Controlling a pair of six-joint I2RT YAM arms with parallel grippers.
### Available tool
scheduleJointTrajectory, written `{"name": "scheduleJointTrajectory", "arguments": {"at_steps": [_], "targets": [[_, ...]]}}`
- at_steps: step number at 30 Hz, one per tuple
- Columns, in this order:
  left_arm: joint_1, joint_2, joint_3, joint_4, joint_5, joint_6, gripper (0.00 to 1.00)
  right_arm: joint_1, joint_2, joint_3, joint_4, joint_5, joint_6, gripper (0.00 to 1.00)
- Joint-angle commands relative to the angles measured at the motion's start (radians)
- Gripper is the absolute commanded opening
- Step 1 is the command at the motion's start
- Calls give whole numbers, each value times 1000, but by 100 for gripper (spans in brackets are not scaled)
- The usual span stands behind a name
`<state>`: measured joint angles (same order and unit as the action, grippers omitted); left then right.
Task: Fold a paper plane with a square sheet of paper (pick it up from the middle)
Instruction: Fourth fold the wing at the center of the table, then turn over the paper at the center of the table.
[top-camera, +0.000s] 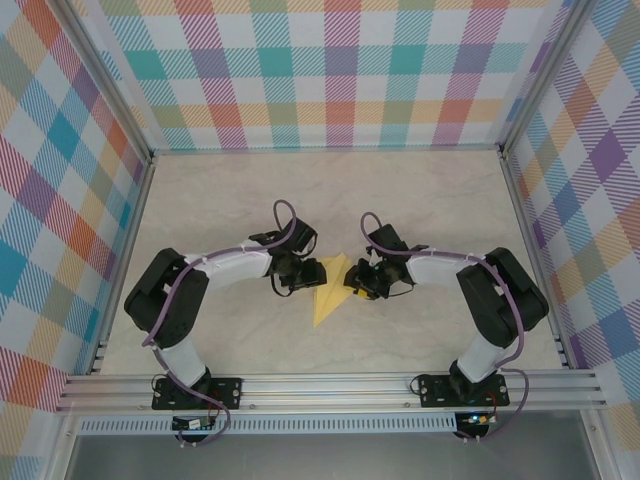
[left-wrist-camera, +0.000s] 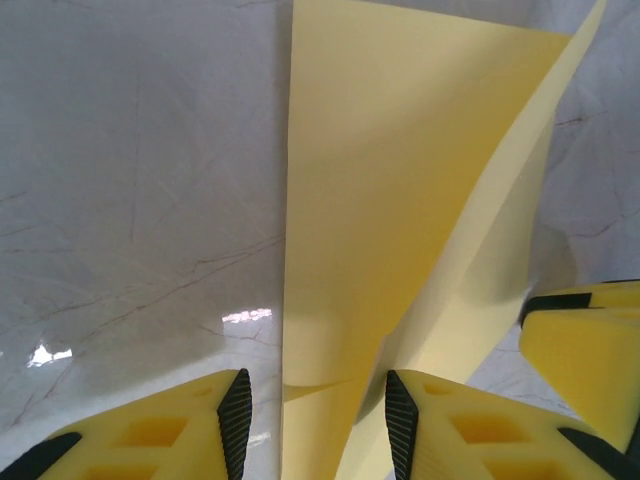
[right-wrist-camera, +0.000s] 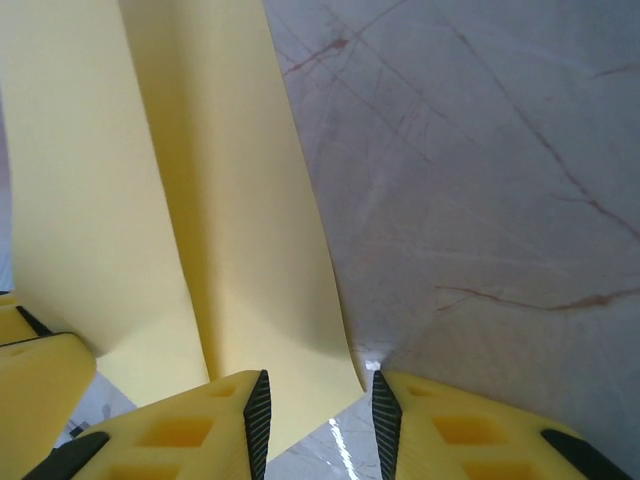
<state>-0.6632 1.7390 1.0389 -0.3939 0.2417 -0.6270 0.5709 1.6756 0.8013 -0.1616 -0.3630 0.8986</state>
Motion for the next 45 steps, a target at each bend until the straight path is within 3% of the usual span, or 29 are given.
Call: {"name": "scheduleJointTrajectory", "arguments": {"at_steps": [1, 7, 24, 40, 45], "targets": [[-5, 30, 32, -47, -18, 32, 42, 12, 39, 7, 22, -16, 35, 35], [-10, 74, 49, -66, -19, 47, 39, 15, 39, -15, 113, -55, 65, 30], [-26, 121, 61, -71, -2, 56, 30, 18, 55, 27, 157, -104, 43, 29], [-34, 105, 37, -69, -33, 36, 26, 17, 69, 38, 268, -80, 71, 43], [-35, 96, 29, -57, -33, 25, 26, 20, 112, 75, 252, -104, 68, 41]]}}
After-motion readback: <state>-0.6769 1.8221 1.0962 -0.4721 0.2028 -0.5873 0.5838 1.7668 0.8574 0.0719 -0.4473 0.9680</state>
